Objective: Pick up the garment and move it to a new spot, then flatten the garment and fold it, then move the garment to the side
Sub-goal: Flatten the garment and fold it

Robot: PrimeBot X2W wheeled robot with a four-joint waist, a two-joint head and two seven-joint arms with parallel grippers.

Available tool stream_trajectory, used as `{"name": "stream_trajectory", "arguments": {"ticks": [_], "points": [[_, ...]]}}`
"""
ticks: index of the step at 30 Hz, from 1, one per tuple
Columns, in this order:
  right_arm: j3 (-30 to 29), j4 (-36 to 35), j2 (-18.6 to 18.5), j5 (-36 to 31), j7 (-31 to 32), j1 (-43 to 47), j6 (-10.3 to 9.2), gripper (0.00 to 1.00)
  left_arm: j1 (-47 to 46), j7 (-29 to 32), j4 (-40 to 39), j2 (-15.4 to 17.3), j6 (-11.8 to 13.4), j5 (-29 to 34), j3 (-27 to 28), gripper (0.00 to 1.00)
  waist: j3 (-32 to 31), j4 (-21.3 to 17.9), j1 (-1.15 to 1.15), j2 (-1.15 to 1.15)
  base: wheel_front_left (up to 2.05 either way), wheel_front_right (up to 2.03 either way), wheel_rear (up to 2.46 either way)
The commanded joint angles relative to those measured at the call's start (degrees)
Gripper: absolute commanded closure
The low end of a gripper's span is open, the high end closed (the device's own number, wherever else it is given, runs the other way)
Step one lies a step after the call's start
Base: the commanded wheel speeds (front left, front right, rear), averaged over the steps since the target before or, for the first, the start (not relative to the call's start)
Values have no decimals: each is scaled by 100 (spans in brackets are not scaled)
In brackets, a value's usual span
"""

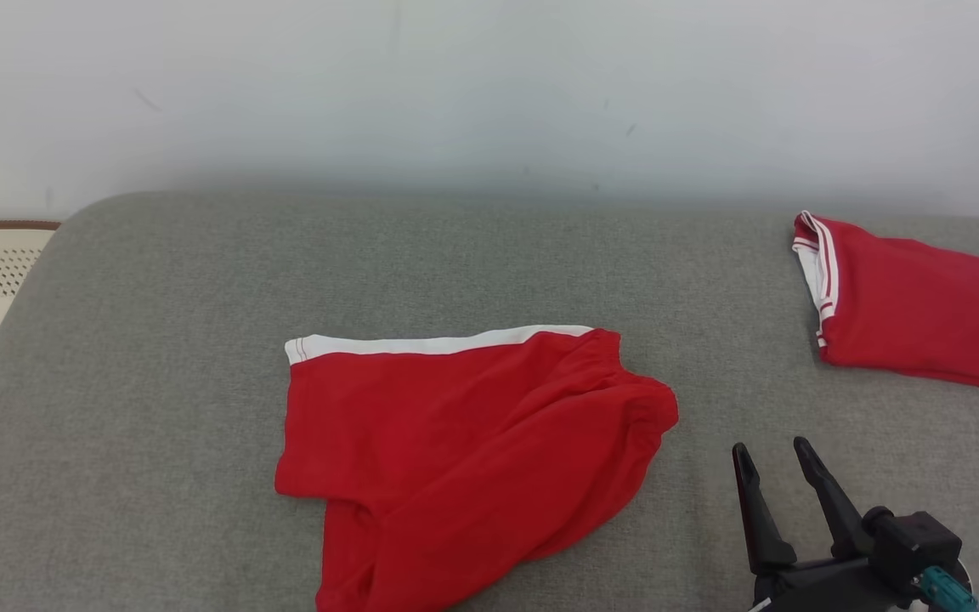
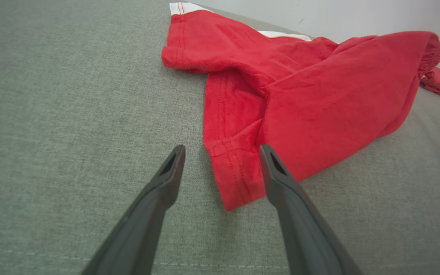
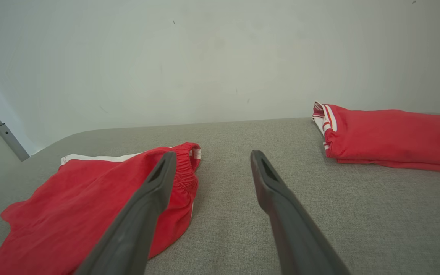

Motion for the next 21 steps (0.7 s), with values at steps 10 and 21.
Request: {"name": "stream_trajectory", "arguments": {"ticks": [10,21], "points": [[98,61,-38,59,-6,-179,2,0,-292,-31,778,3,-135,-274,-184,10,100,-194,0,0,0,0,0],[55,39,-3,40,-6,-90,2,0,-337,-32,115,4,-165,-189,-202,100,79,-100,0,0,0,0,0]]}}
